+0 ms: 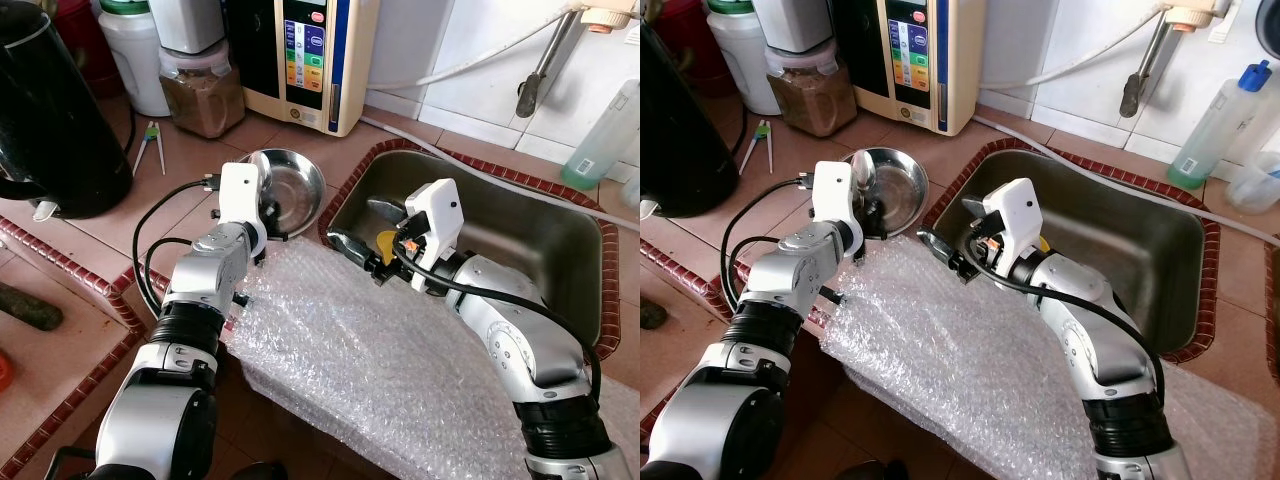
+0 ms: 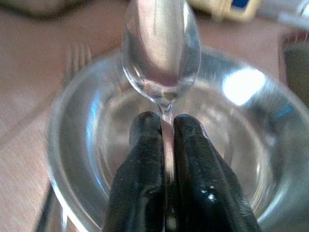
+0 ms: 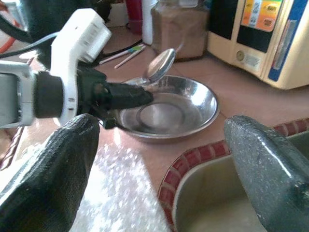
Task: Kitchen organization
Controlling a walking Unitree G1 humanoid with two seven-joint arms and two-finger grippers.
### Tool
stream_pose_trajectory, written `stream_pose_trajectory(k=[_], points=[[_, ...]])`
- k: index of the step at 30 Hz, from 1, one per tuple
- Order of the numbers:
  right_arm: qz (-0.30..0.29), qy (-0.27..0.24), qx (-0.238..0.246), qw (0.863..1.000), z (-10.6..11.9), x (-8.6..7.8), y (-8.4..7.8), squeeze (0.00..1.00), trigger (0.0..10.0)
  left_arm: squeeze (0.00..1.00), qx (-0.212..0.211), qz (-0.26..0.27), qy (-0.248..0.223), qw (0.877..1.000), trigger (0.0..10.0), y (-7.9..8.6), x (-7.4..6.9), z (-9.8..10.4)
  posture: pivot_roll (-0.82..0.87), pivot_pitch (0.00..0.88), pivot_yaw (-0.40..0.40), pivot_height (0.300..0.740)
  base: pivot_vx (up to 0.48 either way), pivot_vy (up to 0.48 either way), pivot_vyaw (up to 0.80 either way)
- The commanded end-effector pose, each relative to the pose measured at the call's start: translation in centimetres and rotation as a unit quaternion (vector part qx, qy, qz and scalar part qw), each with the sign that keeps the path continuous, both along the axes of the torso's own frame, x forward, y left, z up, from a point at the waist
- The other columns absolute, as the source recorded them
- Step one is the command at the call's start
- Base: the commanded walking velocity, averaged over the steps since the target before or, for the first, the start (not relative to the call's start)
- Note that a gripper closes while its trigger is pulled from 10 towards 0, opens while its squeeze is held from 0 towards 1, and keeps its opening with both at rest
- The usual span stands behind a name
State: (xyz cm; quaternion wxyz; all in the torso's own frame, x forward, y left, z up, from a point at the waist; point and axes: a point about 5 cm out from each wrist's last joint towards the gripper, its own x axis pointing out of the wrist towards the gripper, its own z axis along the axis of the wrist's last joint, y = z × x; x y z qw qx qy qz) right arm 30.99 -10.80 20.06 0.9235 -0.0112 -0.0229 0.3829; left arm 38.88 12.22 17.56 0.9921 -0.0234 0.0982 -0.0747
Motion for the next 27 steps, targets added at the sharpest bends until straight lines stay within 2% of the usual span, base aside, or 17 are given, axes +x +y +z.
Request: stream_pose_trajectory(k=[1, 3, 6, 8, 9, 12, 13, 14, 16, 17, 18, 20, 24, 27], points=[[-0.014, -0.011, 0.004, 1.000, 0.5, 0.3, -0.3, 0.00, 10.0, 0.00, -0.004, 0.000, -0.030, 1.000, 0.0, -0.2, 0.0, 1.0, -0.06, 0.084, 0.001, 0.740, 0.000, 0.000, 0.00], [-0.035, -0.015, 0.012, 0.999, 0.6, 0.7, -0.6, 0.00, 10.0, 0.00, -0.022, -0.009, -0.062, 0.998, 0.0, -0.8, -0.2, 1.8, -0.06, 0.086, 0.000, 0.740, 0.000, 0.000, 0.00], [-0.048, -0.019, 0.020, 0.998, 0.8, 1.0, -0.7, 0.00, 10.0, 0.00, -0.010, -0.012, -0.076, 0.997, 0.0, -1.0, -0.2, 2.1, -0.06, 0.086, 0.000, 0.740, 0.000, 0.000, 0.00], [-0.070, -0.021, 0.044, 0.996, 1.4, 1.4, -1.0, 0.00, 10.0, 0.00, -0.010, -0.045, -0.118, 0.992, 0.0, -1.9, -0.5, 3.0, -0.06, 0.088, -0.002, 0.740, 0.000, 0.000, 0.00], [-0.070, -0.021, 0.044, 0.996, 1.4, 1.4, -1.0, 0.00, 10.0, 0.00, -0.010, -0.045, -0.118, 0.992, 0.0, -1.9, -0.5, 3.0, -0.06, 0.088, -0.002, 0.740, 0.000, 0.000, 0.00], [-0.100, -0.018, 0.108, 0.989, 2.4, 2.2, -1.6, 0.00, 10.0, 0.00, -0.029, -0.119, -0.160, 0.980, 0.0, -3.9, -1.3, 4.1, -0.06, 0.088, -0.006, 0.740, 0.000, 0.000, 0.00], [-0.106, -0.016, 0.128, 0.986, 2.8, 2.3, -1.8, 0.00, 10.0, 0.00, -0.035, -0.137, -0.164, 0.976, 0.0, -4.4, -1.5, 4.1, -0.06, 0.088, -0.006, 0.740, 0.000, 0.000, 0.00], [-0.106, -0.016, 0.128, 0.986, 2.8, 2.3, -1.8, 0.00, 10.0, 0.00, -0.035, -0.137, -0.164, 0.976, 0.0, -4.4, -1.5, 4.1, -0.06, 0.088, -0.006, 0.740, 0.000, 0.000, 0.00], [-0.118, -0.012, 0.181, 0.976, 3.7, 2.7, -2.1, 0.00, 10.0, 0.00, -0.045, -0.191, -0.176, 0.965, 0.0, -5.8, -2.4, 4.2, -0.06, 0.087, -0.008, 0.740, 0.000, 0.000, 0.00], [-0.118, -0.012, 0.181, 0.976, 3.7, 2.7, -2.1, 0.00, 10.0, 0.00, -0.045, -0.191, -0.176, 0.965, 0.0, -5.8, -2.4, 4.2, -0.06, 0.087, -0.008, 0.740, 0.000, 0.000, 0.00], [-0.124, -0.010, 0.199, 0.972, 3.9, 2.9, -2.2, 0.00, 10.0, 0.00, -0.050, -0.209, -0.181, 0.960, 0.0, -6.3, -2.8, 4.3, -0.06, 0.087, -0.008, 0.740, 0.000, 0.000, 0.00], [-0.124, -0.010, 0.199, 0.972, 3.9, 2.9, -2.2, 0.00, 10.0, 0.00, -0.050, -0.209, -0.181, 0.960, 0.0, -6.3, -2.8, 4.3, -0.06, 0.087, -0.008, 0.740, 0.000, 0.000, 0.00], [-0.131, -0.003, 0.226, 0.965, 4.3, 3.2, -2.3, 0.00, 10.0, 0.00, -0.063, -0.260, -0.184, 0.946, 0.0, -8.0, -4.0, 4.0, -0.07, 0.087, -0.011, 0.740, 0.000, 0.000, 0.00], [-0.143, 0.007, 0.240, 0.960, 4.2, 3.5, -2.1, 0.00, 10.0, 0.00, -0.052, -0.290, -0.187, 0.937, 0.0, -9.2, -4.9, 3.6, -0.07, 0.087, -0.014, 0.740, 0.000, 0.000, 0.00]])
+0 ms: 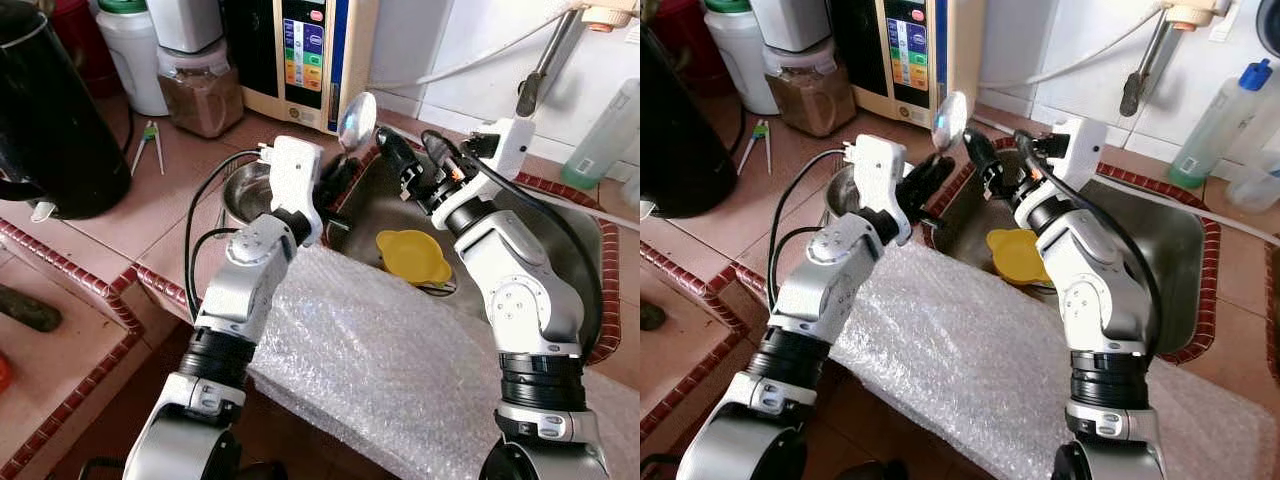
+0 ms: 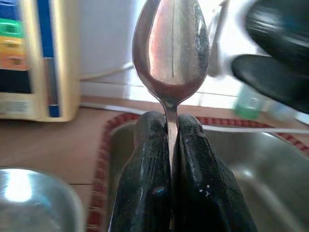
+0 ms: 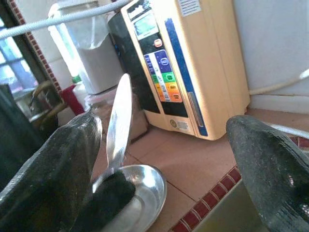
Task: Kitchen organization
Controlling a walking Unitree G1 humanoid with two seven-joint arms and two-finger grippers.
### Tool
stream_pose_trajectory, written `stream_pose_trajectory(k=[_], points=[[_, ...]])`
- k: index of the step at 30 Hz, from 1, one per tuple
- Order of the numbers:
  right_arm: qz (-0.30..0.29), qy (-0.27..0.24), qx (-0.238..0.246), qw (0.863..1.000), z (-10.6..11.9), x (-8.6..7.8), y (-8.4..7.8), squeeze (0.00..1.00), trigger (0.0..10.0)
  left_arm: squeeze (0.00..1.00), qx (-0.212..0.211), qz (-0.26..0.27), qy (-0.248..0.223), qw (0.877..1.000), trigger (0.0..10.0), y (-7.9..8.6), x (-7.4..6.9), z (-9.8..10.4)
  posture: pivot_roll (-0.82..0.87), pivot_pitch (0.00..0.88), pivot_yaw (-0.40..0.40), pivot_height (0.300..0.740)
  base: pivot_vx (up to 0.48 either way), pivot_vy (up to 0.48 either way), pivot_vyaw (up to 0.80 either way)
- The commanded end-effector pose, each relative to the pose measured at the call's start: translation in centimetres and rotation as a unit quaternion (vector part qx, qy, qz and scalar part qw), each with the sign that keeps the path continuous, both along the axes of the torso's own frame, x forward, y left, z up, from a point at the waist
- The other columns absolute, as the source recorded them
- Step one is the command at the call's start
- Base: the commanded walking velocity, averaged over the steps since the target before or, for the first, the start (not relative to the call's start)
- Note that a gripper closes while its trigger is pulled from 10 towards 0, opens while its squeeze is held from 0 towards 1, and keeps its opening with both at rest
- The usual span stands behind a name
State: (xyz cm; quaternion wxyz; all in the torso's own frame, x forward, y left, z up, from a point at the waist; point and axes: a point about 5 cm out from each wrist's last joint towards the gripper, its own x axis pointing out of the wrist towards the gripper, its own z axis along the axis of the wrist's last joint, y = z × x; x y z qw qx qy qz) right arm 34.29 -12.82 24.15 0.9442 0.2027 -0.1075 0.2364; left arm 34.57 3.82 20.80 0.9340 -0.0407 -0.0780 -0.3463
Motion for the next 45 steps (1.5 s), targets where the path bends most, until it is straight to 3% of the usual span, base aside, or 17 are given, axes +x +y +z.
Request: stream_pose_trajectory(k=[1, 5, 6, 7, 22, 28, 35, 40, 41, 42, 45], points=[[-0.006, 0.007, 0.009, 1.000, 0.1, 0.2, 0.0, 0.00, 10.0, 0.00, 0.007, -0.027, -0.017, 0.999, 0.0, -0.9, -0.7, 0.3, -0.07, 0.088, -0.015, 0.740, 0.000, 0.000, 0.00], [-0.005, 0.012, 0.015, 1.000, 0.1, 0.3, 0.3, 0.00, 10.0, 0.00, 0.011, -0.039, -0.014, 0.999, 0.0, -1.3, -1.2, -0.1, -0.07, 0.089, -0.016, 0.740, 0.000, 0.000, 0.00], [-0.006, 0.016, 0.012, 1.000, 0.1, 0.4, 0.4, 0.00, 7.3, 0.00, 0.012, -0.042, -0.013, 0.999, 0.0, -1.4, -1.3, -0.2, -0.07, 0.090, -0.016, 0.740, 0.000, 0.000, 0.00], [-0.007, 0.019, 0.014, 1.000, 0.0, 0.5, 0.5, 0.00, 0.0, 0.00, 0.013, -0.044, -0.013, 0.999, 0.0, -1.5, -1.5, -0.2, -0.07, 0.090, -0.016, 0.740, 0.000, 0.000, 0.00], [-0.041, 0.055, 0.015, 0.998, -0.3, 1.2, -0.3, 0.00, 0.0, 0.00, 0.014, -0.045, -0.016, 0.999, 0.0, -1.6, -1.8, -0.1, -0.06, 0.094, -0.021, 0.740, 0.000, 0.000, 0.00], [-0.047, 0.055, 0.011, 0.997, -0.2, 1.3, -0.6, 0.00, 0.0, 0.00, 0.031, -0.008, -0.005, 0.999, 0.0, -0.5, -1.2, -0.9, -0.06, 0.094, -0.027, 0.740, 0.000, 0.000, 0.00], [-0.050, 0.059, 0.022, 0.997, -0.2, 1.4, -1.1, 0.00, 0.0, 0.00, 0.041, 0.003, -0.005, 0.999, 0.9, -0.3, -0.9, -0.9, -0.06, 0.093, -0.031, 0.740, 0.000, 0.000, 0.00], [-0.051, 0.060, 0.030, 0.996, -0.1, 1.4, -1.1, 0.00, 0.0, 0.00, 0.048, 0.013, -0.005, 0.999, 0.9, -0.1, -0.7, -1.1, -0.06, 0.093, -0.035, 0.740, 0.000, 0.000, 0.00], [-0.051, 0.060, 0.032, 0.996, -0.1, 1.5, -1.2, 0.00, 0.0, 0.00, 0.051, 0.011, -0.006, 0.999, 2.0, -0.2, -0.7, -1.1, -0.06, 0.100, -0.039, 0.740, 0.000, 0.000, 0.00], [-0.051, 0.060, 0.032, 0.996, -0.1, 1.5, -1.2, 0.00, 0.0, 0.00, 0.054, 0.009, -0.007, 0.998, 2.0, -0.2, -0.7, -1.1, -0.06, 0.099, -0.039, 0.740, 0.000, 0.000, 0.00], [-0.054, 0.060, 0.032, 0.996, 0.0, 1.6, -1.3, 0.00, 0.0, 0.00, 0.059, 0.015, -0.007, 0.998, 3.8, 0.0, -0.7, -1.3, -0.06, 0.093, -0.036, 0.740, 0.000, 0.000, 0.00]])
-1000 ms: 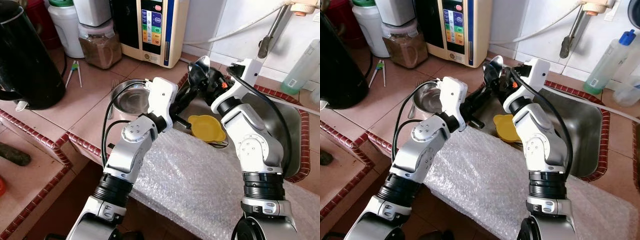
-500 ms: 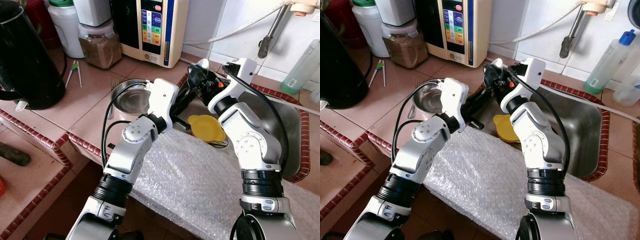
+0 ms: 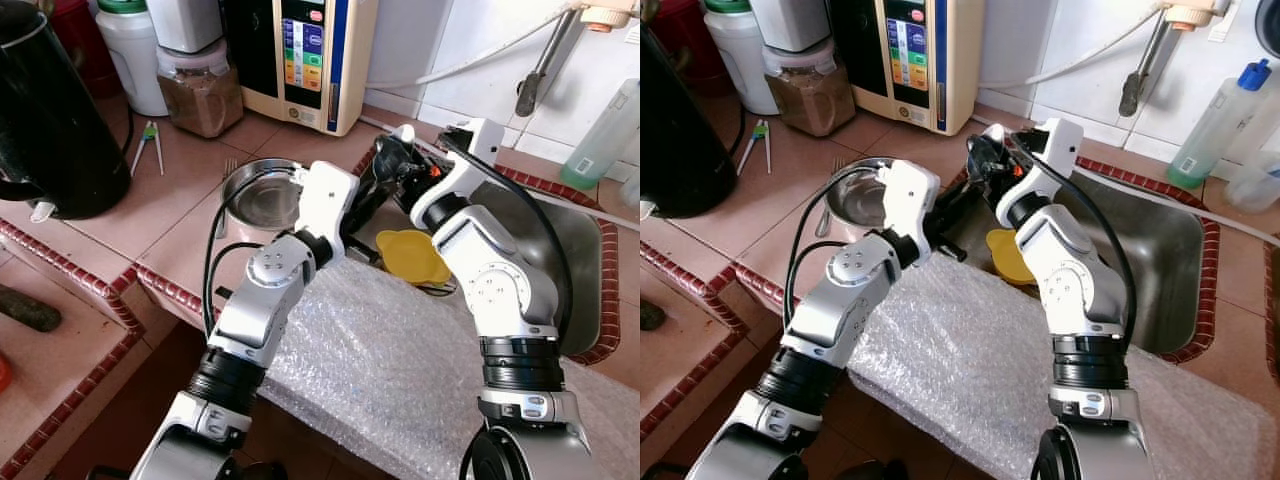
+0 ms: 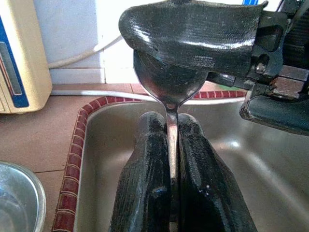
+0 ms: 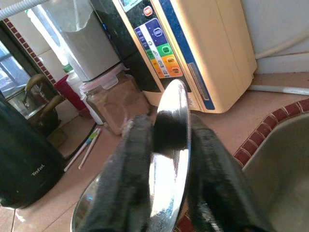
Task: Kitchen organization
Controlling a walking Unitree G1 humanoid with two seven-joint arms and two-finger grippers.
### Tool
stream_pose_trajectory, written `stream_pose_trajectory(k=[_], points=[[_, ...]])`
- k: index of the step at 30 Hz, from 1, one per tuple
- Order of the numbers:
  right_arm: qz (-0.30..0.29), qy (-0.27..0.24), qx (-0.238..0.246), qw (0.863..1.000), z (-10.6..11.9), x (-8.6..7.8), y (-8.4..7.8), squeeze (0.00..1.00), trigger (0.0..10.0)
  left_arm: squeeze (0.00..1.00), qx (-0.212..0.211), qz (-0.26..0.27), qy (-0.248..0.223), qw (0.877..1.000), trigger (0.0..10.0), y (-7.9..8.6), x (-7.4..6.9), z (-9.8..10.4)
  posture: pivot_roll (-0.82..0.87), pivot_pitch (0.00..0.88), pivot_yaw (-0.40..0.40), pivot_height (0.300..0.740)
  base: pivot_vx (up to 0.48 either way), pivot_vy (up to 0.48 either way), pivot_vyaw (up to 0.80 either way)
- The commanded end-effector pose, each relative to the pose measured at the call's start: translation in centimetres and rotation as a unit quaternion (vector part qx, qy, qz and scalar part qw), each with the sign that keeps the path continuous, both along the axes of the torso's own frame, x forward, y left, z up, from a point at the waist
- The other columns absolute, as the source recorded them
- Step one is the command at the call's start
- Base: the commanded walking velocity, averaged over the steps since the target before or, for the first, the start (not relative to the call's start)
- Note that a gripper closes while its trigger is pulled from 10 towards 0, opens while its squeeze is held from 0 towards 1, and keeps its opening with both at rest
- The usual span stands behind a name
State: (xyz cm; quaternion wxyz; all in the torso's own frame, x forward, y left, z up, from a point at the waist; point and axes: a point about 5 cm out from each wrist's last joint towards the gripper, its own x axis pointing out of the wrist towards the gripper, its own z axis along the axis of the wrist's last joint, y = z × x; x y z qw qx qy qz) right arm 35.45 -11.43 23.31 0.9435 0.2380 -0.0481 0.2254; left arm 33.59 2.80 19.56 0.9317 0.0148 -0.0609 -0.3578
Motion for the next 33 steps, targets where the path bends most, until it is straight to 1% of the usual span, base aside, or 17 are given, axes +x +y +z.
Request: stream_pose_trajectory(k=[1, 2, 3, 4, 5, 6, 7, 8, 18, 19, 21, 24, 25, 26, 30, 31, 33], points=[[-0.061, -0.005, 0.007, 0.998, 0.8, 0.4, -2.7, 0.00, 0.0, 0.00, 0.000, 0.026, -0.004, 1.000, 4.1, 1.1, 0.4, -0.1, -0.06, 0.090, -0.033, 0.740, 0.000, 0.000, 0.00], [-0.061, -0.005, 0.004, 0.998, 0.8, 0.5, -2.6, 0.00, 0.0, 0.00, -0.001, 0.024, 0.001, 1.000, 9.2, 1.1, 0.4, -0.2, -0.06, 0.088, -0.033, 0.740, 0.000, 0.000, 0.00], [-0.061, -0.005, 0.004, 0.998, 0.8, 0.5, -2.6, 0.00, 0.0, 0.00, -0.001, 0.024, 0.001, 1.000, 9.2, 1.1, 0.4, -0.2, -0.06, 0.088, -0.033, 0.740, 0.000, 0.000, 0.00], [-0.061, -0.004, 0.001, 0.998, 0.7, 0.5, -2.6, 0.00, 0.0, 0.00, -0.002, 0.022, 0.003, 1.000, 8.8, 1.0, 0.4, -0.2, -0.06, 0.088, -0.033, 0.740, 0.000, 0.000, 0.00], [-0.061, -0.005, 0.000, 0.998, 0.7, 0.5, -2.6, 0.00, 0.0, 0.00, -0.004, 0.021, 0.003, 1.000, 8.9, 1.0, 0.3, -0.1, -0.06, 0.086, -0.032, 0.740, 0.000, 0.000, 0.00], [-0.061, -0.006, -0.001, 0.998, 0.7, 0.5, -2.6, 0.00, 0.0, 0.00, -0.004, 0.020, 0.002, 1.000, 9.8, 0.9, 0.3, -0.1, -0.06, 0.087, -0.030, 0.740, 0.000, 0.000, 0.00], [-0.061, -0.006, -0.002, 0.998, 0.8, 0.5, -2.5, 0.00, 0.0, 0.00, -0.003, 0.019, 0.000, 1.000, 9.8, 0.8, 0.3, 0.0, -0.06, 0.087, -0.030, 0.740, 0.000, 0.000, 0.00], [-0.064, -0.006, -0.002, 0.998, 0.8, 0.5, -2.6, 0.00, 0.0, 0.00, -0.003, 0.019, -0.001, 1.000, 10.0, 0.8, 0.3, 0.0, -0.07, 0.085, -0.030, 0.740, 0.000, 0.000, 0.00], [-0.085, -0.001, -0.011, 0.996, 0.7, 0.7, -3.4, 0.00, 0.0, 0.00, 0.001, 0.030, 0.002, 1.000, 10.0, 1.0, 0.6, -0.2, -0.07, 0.091, -0.033, 0.740, 0.000, 0.000, 0.00], [-0.098, -0.006, -0.018, 0.995, 0.8, 0.8, -3.7, 0.00, 0.0, 1.00, -0.005, 0.025, 0.015, 1.000, 10.0, 1.0, 0.5, -0.4, -0.07, 0.092, -0.034, 0.740, 0.000, 0.000, 0.00], [-0.103, -0.009, -0.022, 0.994, 0.9, 0.9, -3.8, 0.00, 0.0, 1.00, -0.006, 0.021, 0.021, 1.000, 10.0, 1.0, 0.5, -0.6, -0.07, 0.092, -0.034, 0.740, 0.000, 0.000, 0.00], [-0.130, -0.033, -0.059, 0.989, 1.3, 1.0, -4.1, 0.00, 0.0, 1.00, 0.003, 0.015, 0.019, 1.000, 10.0, 1.0, 0.4, -0.7, -0.06, 0.095, -0.036, 0.740, 0.000, 0.000, 0.00], [-0.140, -0.050, -0.087, 0.985, 1.7, 1.0, -4.0, 0.00, 0.0, 1.00, 0.016, -0.011, 0.031, 0.999, 10.0, 0.7, 0.0, -1.2, -0.06, 0.098, -0.038, 0.740, 0.000, 0.000, 0.00], [-0.146, -0.060, -0.103, 0.982, 1.8, 1.0, -4.0, 0.00, 0.0, 1.00, 0.025, -0.023, 0.034, 0.999, 10.0, 0.5, -0.2, -1.3, -0.06, 0.098, -0.038, 0.740, 0.000, 0.000, 0.00], [-0.165, -0.082, -0.135, 0.974, 2.2, 1.0, -3.8, 0.00, 0.0, 1.00, 0.035, -0.041, 0.038, 0.998, 10.0, 0.1, -0.6, -1.6, -0.06, 0.100, -0.038, 0.740, 0.000, 0.000, 0.00], [-0.185, -0.106, -0.179, 0.961, 2.4, 1.0, -3.9, 0.00, 0.0, 1.00, 0.040, -0.049, 0.043, 0.997, 10.0, -0.1, -0.8, -1.8, -0.06, 0.099, -0.037, 0.740, 0.000, 0.000, 0.00], [-0.197, -0.124, -0.226, 0.946, 2.1, 1.0, -4.0, 0.00, 0.0, 1.00, 0.057, -0.066, 0.047, 0.995, 10.0, -0.2, -1.0, -2.0, -0.06, 0.099, -0.036, 0.740, 0.000, 0.000, 0.00]])
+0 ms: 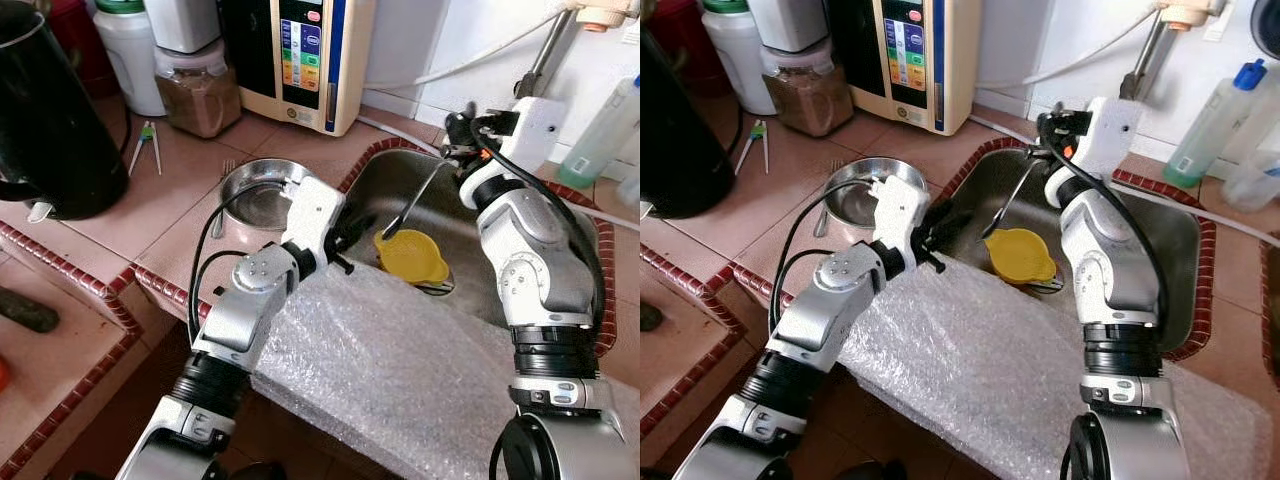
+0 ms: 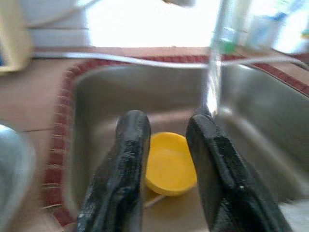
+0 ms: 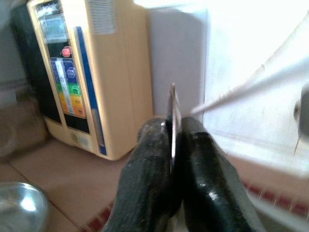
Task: Kitchen organization
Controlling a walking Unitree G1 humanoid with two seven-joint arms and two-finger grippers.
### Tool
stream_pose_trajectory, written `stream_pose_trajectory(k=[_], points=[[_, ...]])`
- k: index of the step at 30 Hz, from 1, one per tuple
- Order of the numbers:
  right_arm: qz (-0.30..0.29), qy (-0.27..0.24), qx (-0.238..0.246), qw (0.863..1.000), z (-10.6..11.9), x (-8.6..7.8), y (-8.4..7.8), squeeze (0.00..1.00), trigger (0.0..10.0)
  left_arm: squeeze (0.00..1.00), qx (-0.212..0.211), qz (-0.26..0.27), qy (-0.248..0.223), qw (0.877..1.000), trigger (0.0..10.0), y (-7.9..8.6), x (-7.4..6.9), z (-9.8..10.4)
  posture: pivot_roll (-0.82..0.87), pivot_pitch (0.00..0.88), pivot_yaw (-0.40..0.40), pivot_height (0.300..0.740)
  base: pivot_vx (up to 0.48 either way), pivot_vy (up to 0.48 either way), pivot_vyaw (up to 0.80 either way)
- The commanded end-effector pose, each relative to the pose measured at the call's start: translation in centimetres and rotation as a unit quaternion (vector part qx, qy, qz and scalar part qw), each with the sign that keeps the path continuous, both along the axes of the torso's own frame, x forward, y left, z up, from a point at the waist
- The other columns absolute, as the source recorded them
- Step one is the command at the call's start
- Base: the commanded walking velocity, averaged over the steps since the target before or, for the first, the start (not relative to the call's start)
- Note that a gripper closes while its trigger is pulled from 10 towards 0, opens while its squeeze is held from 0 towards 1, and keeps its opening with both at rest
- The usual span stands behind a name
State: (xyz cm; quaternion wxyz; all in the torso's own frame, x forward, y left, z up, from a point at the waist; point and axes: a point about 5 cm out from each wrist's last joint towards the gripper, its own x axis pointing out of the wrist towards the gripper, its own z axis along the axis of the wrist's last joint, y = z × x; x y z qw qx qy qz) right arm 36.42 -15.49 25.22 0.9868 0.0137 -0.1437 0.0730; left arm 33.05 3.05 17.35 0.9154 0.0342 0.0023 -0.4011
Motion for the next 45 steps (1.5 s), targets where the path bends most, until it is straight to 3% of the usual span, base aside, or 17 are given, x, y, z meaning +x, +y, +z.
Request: stream_pose_trajectory(k=[1, 3, 5, 7, 12, 18, 23, 24, 25, 26, 38, 41, 45], points=[[-0.014, -0.021, -0.064, 0.998, -0.1, 0.1, 0.0, 0.00, 0.0, 1.00, 0.025, -0.036, -0.005, 0.999, 10.0, -0.6, -0.7, 0.0, -0.06, 0.098, -0.036, 0.740, 0.000, 0.000, 0.00], [-0.021, -0.016, -0.112, 0.993, -1.0, 0.1, -0.1, 0.00, 0.0, 1.00, 0.037, -0.053, -0.001, 0.998, 10.0, -0.6, -1.0, -0.3, -0.05, 0.097, -0.035, 0.740, 0.000, 0.000, 0.00], [-0.022, -0.012, -0.115, 0.993, -1.4, 0.2, -0.2, 0.00, 0.0, 1.00, 0.038, -0.058, 0.002, 0.998, 10.0, -0.6, -1.0, -0.3, -0.05, 0.096, -0.034, 0.740, 0.000, 0.000, 0.00], [-0.029, 0.044, -0.136, 0.989, -4.3, 0.5, -1.7, 0.00, 0.0, 1.00, 0.057, -0.066, 0.001, 0.996, 10.0, -0.4, -1.1, -0.5, -0.05, 0.094, -0.032, 0.740, 0.000, 0.000, 0.00], [-0.035, 0.071, -0.171, 0.982, -6.5, 0.2, -3.3, 0.00, 0.0, 1.00, 0.067, -0.069, 0.004, 0.995, 10.0, -0.3, -1.1, -0.7, -0.06, 0.093, -0.027, 0.740, 0.000, 0.000, 0.00], [-0.028, 0.116, -0.251, 0.961, -9.5, -0.2, -6.1, 0.00, 0.0, 1.00, 0.080, -0.080, 0.007, 0.994, 10.0, -0.2, -1.3, -1.0, -0.06, 0.089, -0.022, 0.740, 0.000, 0.000, 0.00], [-0.020, 0.134, -0.255, 0.957, -10.3, -0.1, -7.0, 0.00, 0.0, 1.00, 0.093, -0.088, 0.008, 0.992, 10.0, -0.3, -1.6, -1.5, -0.06, 0.085, -0.021, 0.740, 0.000, 0.000, 0.00], [-0.016, 0.139, -0.253, 0.957, -10.5, -0.1, -7.0, 0.13, 0.0, 1.00, 0.094, -0.088, 0.009, 0.992, 10.0, -0.4, -1.6, -1.6, -0.06, 0.084, -0.021, 0.740, 0.000, 0.000, 0.00], [-0.013, 0.143, -0.255, 0.956, -10.7, -0.1, -6.9, 1.00, 7.9, 1.00, 0.094, -0.089, 0.010, 0.992, 10.0, -0.4, -1.7, -1.6, -0.06, 0.083, -0.022, 0.740, 0.000, 0.000, 0.00], [-0.007, 0.144, -0.254, 0.956, -10.9, 0.0, -6.7, 1.00, 10.0, 1.00, 0.094, -0.090, 0.010, 0.992, 10.0, -0.4, -1.7, -1.6, -0.05, 0.082, -0.022, 0.740, 0.000, 0.000, 0.00], [0.027, 0.145, -0.225, 0.963, -11.1, 0.3, -5.0, 1.00, 10.0, 1.00, 0.109, -0.095, 0.003, 0.989, 10.0, -0.5, -1.9, -1.7, -0.05, 0.080, -0.022, 0.740, 0.000, 0.000, 0.00], [0.037, 0.137, -0.203, 0.969, -10.8, 0.4, -4.2, 1.00, 10.0, 1.00, 0.104, -0.074, -0.006, 0.992, 10.0, -0.3, -1.5, -1.4, -0.05, 0.081, -0.023, 0.740, 0.000, 0.000, 0.00], [0.048, 0.112, -0.170, 0.978, -10.0, 0.3, -2.9, 1.00, 10.0, 1.00, 0.082, 0.028, -0.030, 0.996, 10.0, 1.0, 0.5, -0.2, -0.05, 0.085, -0.023, 0.740, 0.000, 0.000, 0.00]])
